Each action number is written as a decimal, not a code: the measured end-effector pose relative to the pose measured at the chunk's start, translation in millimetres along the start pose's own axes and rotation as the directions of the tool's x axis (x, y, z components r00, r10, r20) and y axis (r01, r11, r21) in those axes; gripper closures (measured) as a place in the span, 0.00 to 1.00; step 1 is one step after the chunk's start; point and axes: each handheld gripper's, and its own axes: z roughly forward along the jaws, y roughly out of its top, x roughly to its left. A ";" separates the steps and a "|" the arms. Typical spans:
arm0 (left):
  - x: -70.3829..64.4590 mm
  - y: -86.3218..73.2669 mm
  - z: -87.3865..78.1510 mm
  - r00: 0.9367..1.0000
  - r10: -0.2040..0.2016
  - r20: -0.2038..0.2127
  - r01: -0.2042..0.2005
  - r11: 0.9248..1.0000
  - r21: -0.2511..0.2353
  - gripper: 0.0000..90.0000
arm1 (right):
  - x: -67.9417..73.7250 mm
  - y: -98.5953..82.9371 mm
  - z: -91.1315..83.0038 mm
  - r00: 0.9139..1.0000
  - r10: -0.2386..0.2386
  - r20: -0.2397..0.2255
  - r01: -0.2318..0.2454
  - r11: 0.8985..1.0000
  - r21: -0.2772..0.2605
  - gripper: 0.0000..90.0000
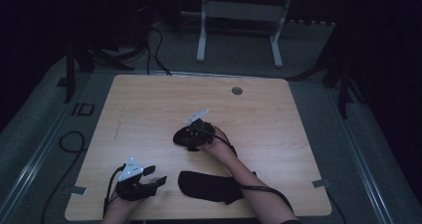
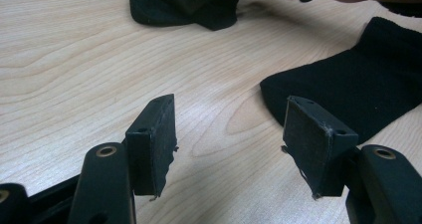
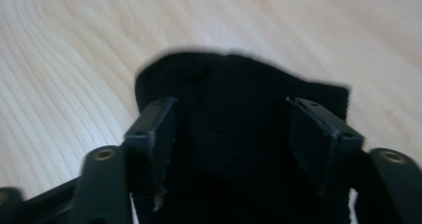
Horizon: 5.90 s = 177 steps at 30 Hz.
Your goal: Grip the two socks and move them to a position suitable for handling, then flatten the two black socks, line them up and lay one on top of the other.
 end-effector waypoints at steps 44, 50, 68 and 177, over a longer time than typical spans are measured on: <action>-22.6 112.8 97.2 0.981 0.016 0.195 -0.004 0.998 -0.060 0.82 | 17.3 -49.4 -129.0 0.988 -0.074 0.134 0.106 0.964 -0.246 0.84; -28.8 114.2 98.3 0.990 0.055 0.132 -0.050 0.998 -0.043 0.94 | 15.0 -54.8 -128.7 0.989 -0.067 0.130 0.098 0.963 -0.251 0.84; -0.5 105.7 73.3 0.998 0.048 -0.035 -0.048 0.999 -0.002 0.94 | -23.3 -81.3 -167.4 0.983 0.081 0.162 -0.024 0.945 -0.326 0.87; -19.0 34.9 60.3 0.989 -0.019 0.147 -0.022 0.963 0.270 0.79 | 4.4 -218.5 -174.8 0.970 0.240 0.044 -0.236 0.969 -0.079 0.75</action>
